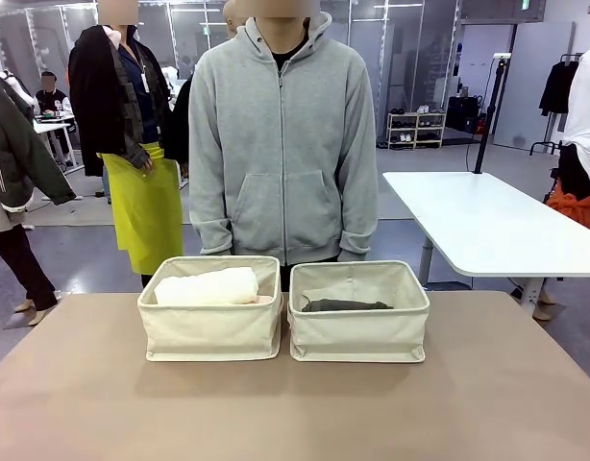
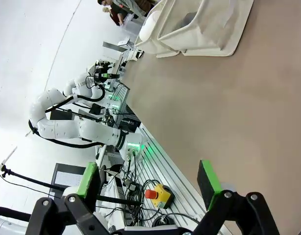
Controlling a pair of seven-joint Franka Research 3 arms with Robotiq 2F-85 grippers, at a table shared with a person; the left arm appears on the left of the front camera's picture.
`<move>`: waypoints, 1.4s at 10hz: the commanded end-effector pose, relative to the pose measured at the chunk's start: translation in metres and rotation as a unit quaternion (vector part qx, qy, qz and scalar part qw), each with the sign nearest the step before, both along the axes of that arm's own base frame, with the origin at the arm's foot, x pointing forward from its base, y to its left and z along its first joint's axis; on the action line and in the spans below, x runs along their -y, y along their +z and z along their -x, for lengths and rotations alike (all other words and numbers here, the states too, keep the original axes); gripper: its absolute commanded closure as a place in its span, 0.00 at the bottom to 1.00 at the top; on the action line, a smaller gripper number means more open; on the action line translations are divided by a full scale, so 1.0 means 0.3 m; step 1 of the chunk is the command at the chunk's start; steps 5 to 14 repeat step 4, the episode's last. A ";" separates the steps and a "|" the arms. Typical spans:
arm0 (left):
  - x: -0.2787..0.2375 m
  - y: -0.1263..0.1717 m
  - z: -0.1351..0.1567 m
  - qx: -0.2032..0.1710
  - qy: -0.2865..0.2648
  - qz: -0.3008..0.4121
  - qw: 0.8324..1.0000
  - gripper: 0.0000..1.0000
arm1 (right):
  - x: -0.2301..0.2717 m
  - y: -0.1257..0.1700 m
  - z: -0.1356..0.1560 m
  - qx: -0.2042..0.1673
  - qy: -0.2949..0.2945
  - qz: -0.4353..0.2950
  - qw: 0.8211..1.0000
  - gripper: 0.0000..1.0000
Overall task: Divide the towels into two baskets.
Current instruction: Pick up one hotel-folded towel from the bottom of the table and place it in the Fabric basket indicated by the person.
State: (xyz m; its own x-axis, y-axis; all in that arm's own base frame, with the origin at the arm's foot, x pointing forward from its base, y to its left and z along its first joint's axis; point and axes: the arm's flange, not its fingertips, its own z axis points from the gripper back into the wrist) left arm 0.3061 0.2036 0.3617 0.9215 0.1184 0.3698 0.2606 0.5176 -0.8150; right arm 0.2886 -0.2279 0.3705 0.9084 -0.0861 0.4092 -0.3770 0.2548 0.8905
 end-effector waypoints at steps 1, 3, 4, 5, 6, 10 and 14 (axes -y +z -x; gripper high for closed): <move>-0.004 0.010 0.007 0.009 0.001 0.005 1.000 0.00 | 0.002 -0.002 0.001 0.005 0.002 0.001 1.000 0.00; -0.004 0.010 0.007 0.009 0.001 0.005 1.000 0.00 | 0.002 -0.002 0.001 0.005 0.002 0.001 1.000 0.00; -0.004 0.010 0.007 0.009 0.001 0.005 1.000 0.00 | 0.002 -0.002 0.001 0.005 0.002 0.001 1.000 0.00; -0.004 0.010 0.007 0.009 0.001 0.005 1.000 0.00 | 0.002 -0.002 0.001 0.005 0.002 0.001 1.000 0.00; -0.004 0.010 0.007 0.009 0.001 0.005 1.000 0.00 | 0.002 -0.002 0.001 0.005 0.002 0.001 1.000 0.00; -0.004 0.010 0.007 0.009 0.001 0.005 1.000 0.00 | 0.002 -0.002 0.001 0.005 0.002 0.001 1.000 0.00; -0.004 0.010 0.007 0.009 0.001 0.005 1.000 0.00 | 0.002 -0.002 0.001 0.005 0.002 0.001 1.000 0.00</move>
